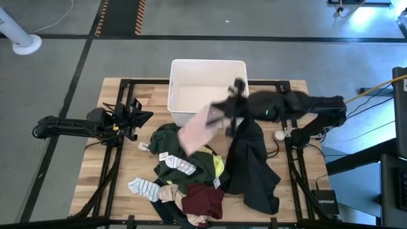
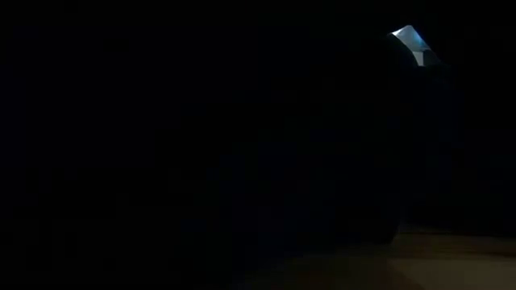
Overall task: Sort clothes
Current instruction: Put the pink underwear into the white bin
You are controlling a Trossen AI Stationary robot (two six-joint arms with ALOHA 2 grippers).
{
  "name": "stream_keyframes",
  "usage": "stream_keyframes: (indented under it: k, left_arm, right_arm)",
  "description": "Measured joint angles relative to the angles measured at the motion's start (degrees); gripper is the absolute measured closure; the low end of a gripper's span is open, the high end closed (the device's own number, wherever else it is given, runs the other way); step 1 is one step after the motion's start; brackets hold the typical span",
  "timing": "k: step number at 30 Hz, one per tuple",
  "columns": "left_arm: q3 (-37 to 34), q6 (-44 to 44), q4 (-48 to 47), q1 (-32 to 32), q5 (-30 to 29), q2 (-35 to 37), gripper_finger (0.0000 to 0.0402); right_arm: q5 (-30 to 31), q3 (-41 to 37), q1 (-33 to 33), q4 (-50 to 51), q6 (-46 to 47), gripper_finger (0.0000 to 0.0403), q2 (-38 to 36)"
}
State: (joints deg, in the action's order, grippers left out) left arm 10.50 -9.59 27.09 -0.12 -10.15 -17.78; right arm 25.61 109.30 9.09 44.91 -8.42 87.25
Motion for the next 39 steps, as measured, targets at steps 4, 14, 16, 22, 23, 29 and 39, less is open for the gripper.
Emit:
stream_keyframes:
  k: [4, 14, 16, 22, 23, 29, 39]
  left_arm:
    - [0.0, 0.8, 0.1, 0.0, -0.1, 0.0, 0.0393]
    - [0.0, 0.7, 0.1, 0.0, -0.1, 0.0, 0.0393]
    - [0.0, 0.6, 0.1, 0.0, -0.1, 0.0, 0.0393]
    - [0.0, 0.8, 0.1, 0.0, -0.1, 0.0, 0.0393]
    - [0.0, 0.9, 0.1, 0.0, -0.1, 0.0, 0.0393]
    - [0.0, 2.5, 1.5, 0.0, -0.1, 0.0, 0.0393]
    - [0.0, 3.1, 2.3, 0.0, -0.1, 0.0, 0.0393]
  right_arm:
    - [0.0, 0.0, -6.6, -1.1, -1.8, 0.0398, -1.1]
    - [4.3, -0.1, -20.9, -10.1, -4.3, 0.0395, -0.7]
    - [5.4, -0.1, -22.9, -11.4, -4.5, 0.0395, -0.7]
    - [4.0, -1.4, -26.6, -7.8, -3.9, 0.0394, -0.8]
    - [3.1, -2.3, -27.0, -7.1, -3.8, 0.0394, -0.8]
    - [1.5, -9.9, -27.2, -2.5, -3.6, 0.0394, -0.7]
    - [-7.1, -25.3, -27.1, -11.1, 0.0, 0.0394, -0.6]
